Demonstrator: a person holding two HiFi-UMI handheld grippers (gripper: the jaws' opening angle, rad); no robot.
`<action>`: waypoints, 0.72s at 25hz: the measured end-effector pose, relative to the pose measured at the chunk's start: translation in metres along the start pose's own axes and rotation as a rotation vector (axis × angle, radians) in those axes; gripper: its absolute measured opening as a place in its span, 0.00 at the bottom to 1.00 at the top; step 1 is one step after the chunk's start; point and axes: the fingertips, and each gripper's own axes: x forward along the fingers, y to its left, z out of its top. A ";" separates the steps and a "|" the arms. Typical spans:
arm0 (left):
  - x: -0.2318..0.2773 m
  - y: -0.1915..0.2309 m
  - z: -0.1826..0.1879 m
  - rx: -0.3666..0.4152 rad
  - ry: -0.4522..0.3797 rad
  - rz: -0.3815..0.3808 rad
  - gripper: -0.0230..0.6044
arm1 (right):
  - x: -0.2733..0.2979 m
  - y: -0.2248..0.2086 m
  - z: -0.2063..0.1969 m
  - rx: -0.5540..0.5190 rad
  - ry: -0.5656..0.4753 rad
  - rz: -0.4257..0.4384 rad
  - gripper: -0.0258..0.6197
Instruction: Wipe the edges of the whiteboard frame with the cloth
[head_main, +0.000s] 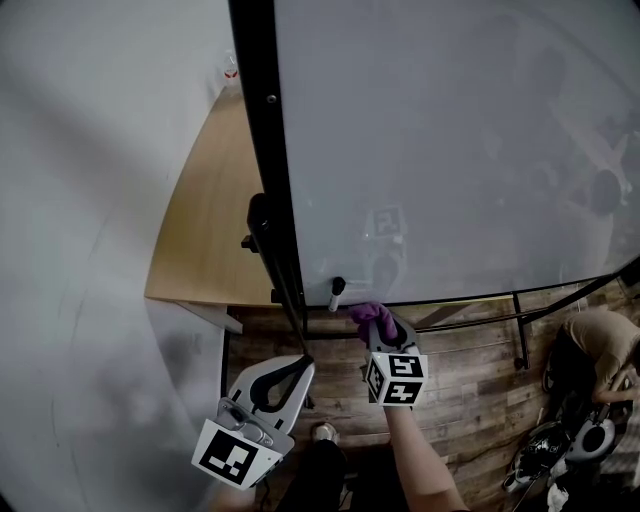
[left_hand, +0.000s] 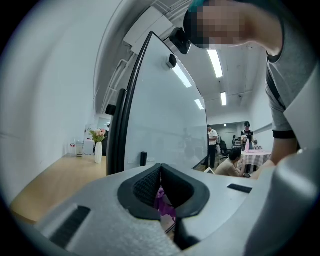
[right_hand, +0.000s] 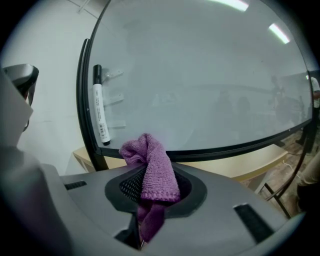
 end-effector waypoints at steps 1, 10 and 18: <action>0.002 -0.002 0.001 0.001 -0.002 -0.005 0.06 | -0.002 -0.006 0.000 0.001 -0.001 -0.012 0.16; 0.019 -0.016 0.004 0.000 -0.007 -0.051 0.06 | -0.018 -0.062 0.006 0.020 -0.011 -0.115 0.16; 0.035 -0.036 0.010 0.018 -0.014 -0.082 0.06 | -0.026 -0.089 0.010 0.020 -0.006 -0.144 0.16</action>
